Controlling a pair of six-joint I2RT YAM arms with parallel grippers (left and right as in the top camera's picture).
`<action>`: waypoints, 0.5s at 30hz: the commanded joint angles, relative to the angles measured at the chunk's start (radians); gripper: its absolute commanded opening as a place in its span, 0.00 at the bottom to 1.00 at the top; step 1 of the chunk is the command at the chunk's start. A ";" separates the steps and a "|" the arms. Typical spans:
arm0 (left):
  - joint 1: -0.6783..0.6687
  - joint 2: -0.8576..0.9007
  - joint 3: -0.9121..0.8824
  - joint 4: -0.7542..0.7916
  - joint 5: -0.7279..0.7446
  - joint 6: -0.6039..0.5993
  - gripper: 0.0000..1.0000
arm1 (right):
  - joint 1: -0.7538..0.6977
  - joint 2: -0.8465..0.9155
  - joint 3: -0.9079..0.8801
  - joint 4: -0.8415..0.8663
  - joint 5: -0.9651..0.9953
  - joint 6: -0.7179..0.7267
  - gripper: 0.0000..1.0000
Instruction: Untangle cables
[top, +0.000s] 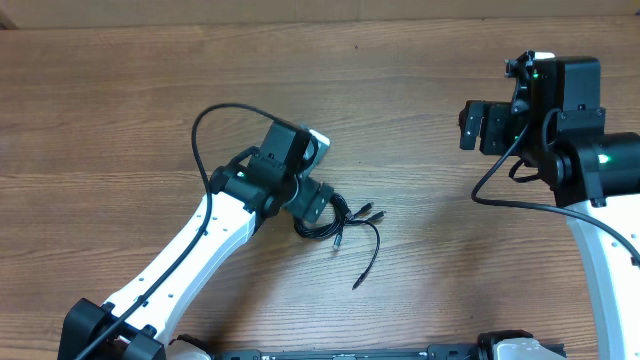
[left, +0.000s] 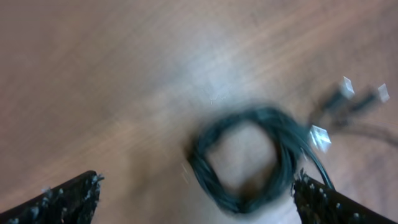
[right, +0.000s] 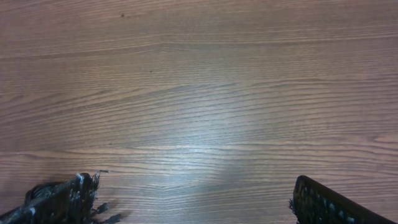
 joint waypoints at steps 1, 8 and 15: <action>-0.002 -0.001 0.004 -0.043 0.156 0.078 1.00 | 0.005 0.001 0.027 0.010 -0.001 -0.004 1.00; -0.002 0.060 0.000 -0.075 0.266 0.144 1.00 | 0.005 0.001 0.027 0.007 -0.002 -0.004 1.00; -0.001 0.199 0.000 -0.076 0.245 0.199 1.00 | 0.005 0.001 0.027 0.006 -0.001 -0.004 1.00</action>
